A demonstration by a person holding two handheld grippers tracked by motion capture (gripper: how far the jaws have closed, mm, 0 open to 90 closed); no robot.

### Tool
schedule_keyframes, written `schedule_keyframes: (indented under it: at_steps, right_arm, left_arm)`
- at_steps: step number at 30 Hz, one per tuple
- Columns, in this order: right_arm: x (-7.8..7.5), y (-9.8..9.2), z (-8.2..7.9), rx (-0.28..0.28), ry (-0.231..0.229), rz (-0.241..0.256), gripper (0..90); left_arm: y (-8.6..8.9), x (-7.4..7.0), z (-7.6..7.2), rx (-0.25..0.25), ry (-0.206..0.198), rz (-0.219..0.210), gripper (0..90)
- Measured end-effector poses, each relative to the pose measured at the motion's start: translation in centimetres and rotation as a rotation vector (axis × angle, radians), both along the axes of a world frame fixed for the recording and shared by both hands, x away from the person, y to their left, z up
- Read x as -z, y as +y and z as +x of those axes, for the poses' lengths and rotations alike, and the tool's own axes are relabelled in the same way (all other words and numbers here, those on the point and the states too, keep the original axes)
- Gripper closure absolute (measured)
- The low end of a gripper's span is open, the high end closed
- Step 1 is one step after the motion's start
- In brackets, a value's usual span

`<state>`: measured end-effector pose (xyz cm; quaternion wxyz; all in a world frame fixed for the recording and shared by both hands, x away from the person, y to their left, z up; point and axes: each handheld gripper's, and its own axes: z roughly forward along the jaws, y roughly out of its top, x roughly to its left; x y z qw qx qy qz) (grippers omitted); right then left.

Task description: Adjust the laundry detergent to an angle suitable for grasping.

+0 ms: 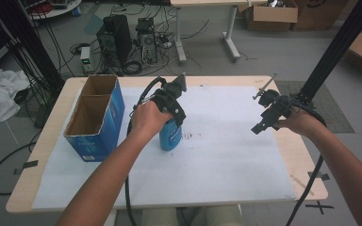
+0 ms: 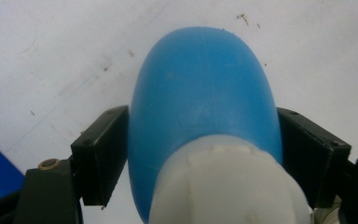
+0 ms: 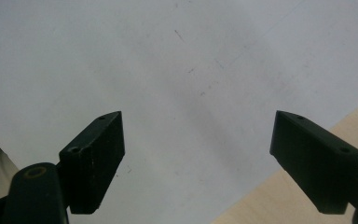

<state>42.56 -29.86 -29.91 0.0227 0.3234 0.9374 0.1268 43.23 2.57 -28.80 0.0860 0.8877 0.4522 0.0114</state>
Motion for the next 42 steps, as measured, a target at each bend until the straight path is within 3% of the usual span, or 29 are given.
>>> schedule_keyframes:
  at_steps: [34, 42]
  right_arm:
    - [0.2, 0.3, -0.1, -0.009, 0.003, 0.003, 18.0]
    - [0.0, 0.2, -0.1, -0.004, 0.004, 0.006, 18.0]
  left_arm:
    - [-0.1, -0.3, -0.2, -0.027, -0.021, 0.006, 37.5]
    - [-0.1, -1.3, -0.2, -0.025, -0.017, 0.013, 37.9]
